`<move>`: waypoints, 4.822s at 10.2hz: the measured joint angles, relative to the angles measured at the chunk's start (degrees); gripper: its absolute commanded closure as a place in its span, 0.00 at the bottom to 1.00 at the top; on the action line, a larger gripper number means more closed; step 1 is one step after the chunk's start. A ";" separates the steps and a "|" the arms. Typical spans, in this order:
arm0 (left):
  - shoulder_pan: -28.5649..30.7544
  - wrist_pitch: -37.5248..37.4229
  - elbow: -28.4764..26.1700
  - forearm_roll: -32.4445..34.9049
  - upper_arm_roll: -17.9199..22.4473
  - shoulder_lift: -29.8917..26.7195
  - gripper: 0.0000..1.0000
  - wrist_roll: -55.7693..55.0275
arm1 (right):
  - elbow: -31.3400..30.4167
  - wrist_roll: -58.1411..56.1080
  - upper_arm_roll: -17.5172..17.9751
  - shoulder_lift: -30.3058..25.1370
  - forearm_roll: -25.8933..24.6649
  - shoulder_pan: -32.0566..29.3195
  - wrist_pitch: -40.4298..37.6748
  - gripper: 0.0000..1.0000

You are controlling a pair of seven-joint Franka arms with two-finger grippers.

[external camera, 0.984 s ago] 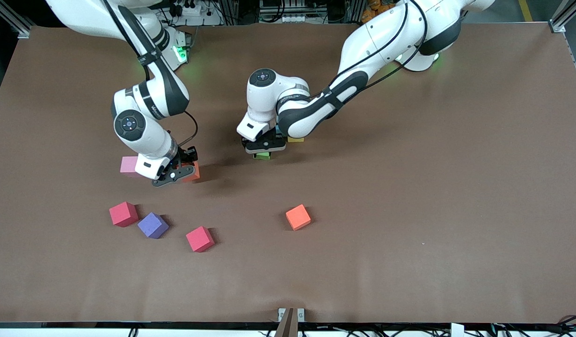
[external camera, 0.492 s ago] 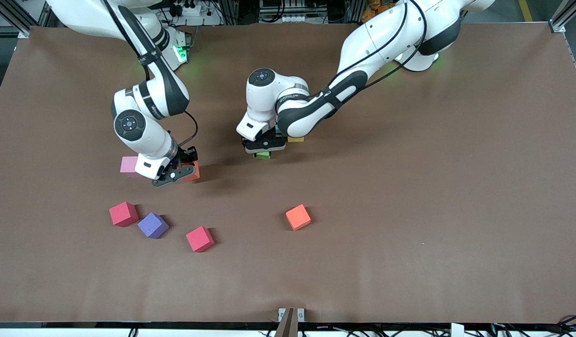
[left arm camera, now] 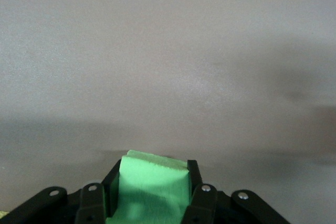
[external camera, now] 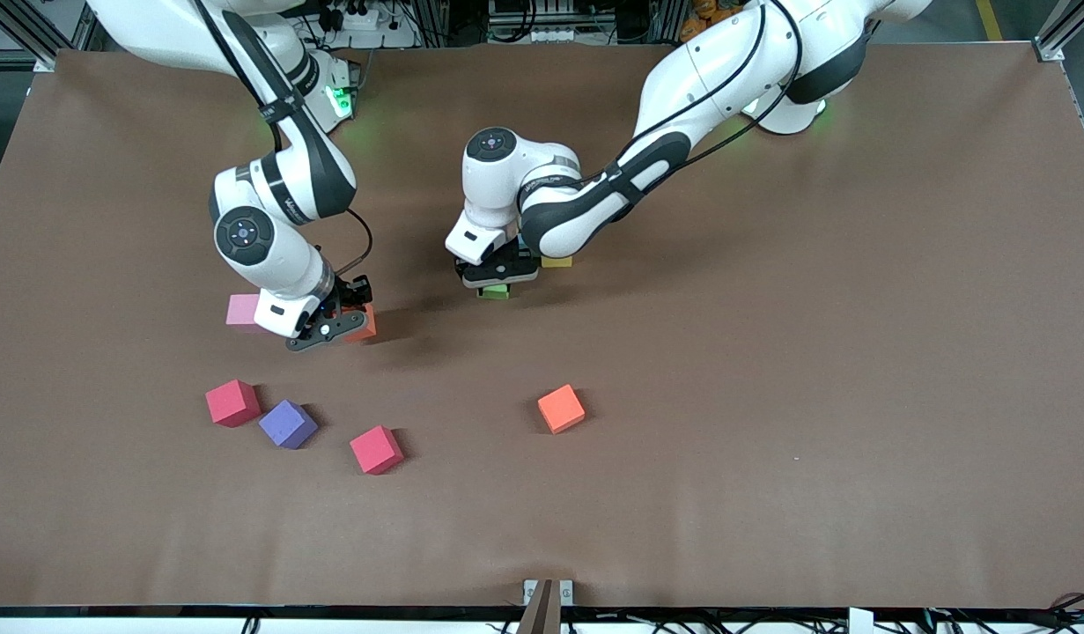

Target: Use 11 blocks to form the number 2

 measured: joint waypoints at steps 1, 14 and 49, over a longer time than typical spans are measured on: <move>-0.07 -0.07 0.00 0.03 0.00 0.00 0.53 0.00 | 0.00 0.00 0.00 0.00 0.00 0.00 0.00 1.00; -0.69 -1.51 -0.79 0.54 -0.13 2.71 0.00 -0.25 | 0.05 -0.01 0.00 -0.02 0.00 0.00 0.00 1.00; 23.15 -15.67 -7.94 -2.80 -25.89 -5.89 0.00 22.74 | 5.29 32.11 11.53 1.09 10.37 4.10 -0.03 1.00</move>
